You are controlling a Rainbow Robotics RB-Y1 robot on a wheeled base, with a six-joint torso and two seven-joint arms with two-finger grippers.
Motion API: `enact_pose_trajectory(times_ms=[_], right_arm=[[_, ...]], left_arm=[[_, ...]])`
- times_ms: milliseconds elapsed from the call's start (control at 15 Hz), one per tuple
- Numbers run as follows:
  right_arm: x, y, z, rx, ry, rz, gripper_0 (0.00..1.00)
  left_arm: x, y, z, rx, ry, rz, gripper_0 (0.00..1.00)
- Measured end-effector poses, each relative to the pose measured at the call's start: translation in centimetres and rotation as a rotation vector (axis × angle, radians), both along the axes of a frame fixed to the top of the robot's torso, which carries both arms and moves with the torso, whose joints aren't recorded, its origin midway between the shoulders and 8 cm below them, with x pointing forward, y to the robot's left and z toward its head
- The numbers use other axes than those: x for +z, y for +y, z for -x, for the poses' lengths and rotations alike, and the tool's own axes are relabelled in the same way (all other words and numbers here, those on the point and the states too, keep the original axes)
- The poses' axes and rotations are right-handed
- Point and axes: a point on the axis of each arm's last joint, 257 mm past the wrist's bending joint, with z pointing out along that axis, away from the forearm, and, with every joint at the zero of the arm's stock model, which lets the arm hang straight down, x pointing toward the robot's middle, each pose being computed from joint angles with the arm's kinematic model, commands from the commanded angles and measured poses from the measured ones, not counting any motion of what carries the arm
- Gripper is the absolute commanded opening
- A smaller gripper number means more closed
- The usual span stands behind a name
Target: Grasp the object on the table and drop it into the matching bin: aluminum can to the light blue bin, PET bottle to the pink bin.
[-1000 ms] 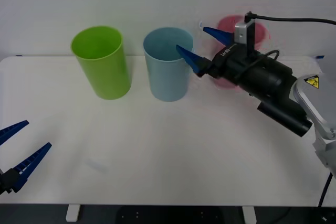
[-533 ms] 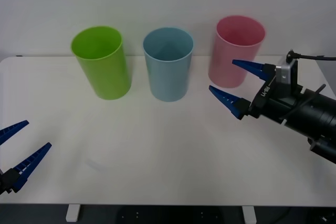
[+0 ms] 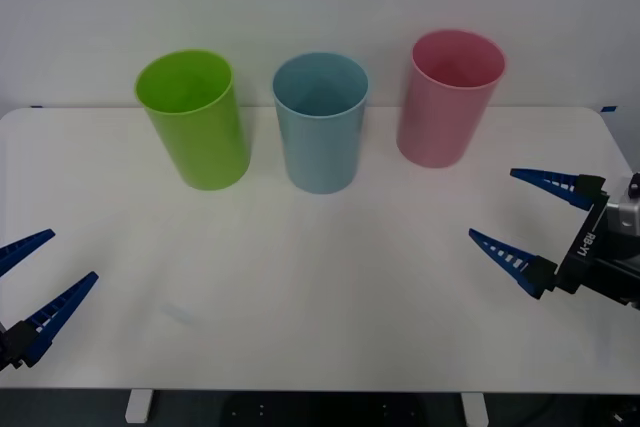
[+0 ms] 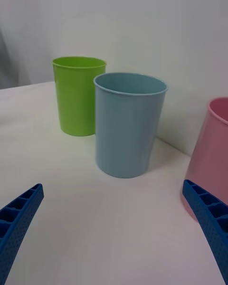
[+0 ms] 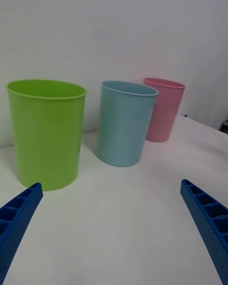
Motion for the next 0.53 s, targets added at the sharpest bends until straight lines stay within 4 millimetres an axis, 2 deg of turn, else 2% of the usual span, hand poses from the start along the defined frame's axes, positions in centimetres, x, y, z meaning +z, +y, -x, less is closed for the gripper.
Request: enact_pose_trajectory(times_ms=[333, 533], right_arm=[[-1.9, -3.3, 3.7, -0.019, 0.057, 0.002, 1.0], [-2.4, -4.7, 5.3, -0.034, 0.076, -0.014, 1.0]], left_arm=[[0.0, 0.0, 0.0, 0.0, 0.0, 0.0, 1.0], [0.0, 0.0, 0.0, 0.0, 0.0, 0.0, 1.0]])
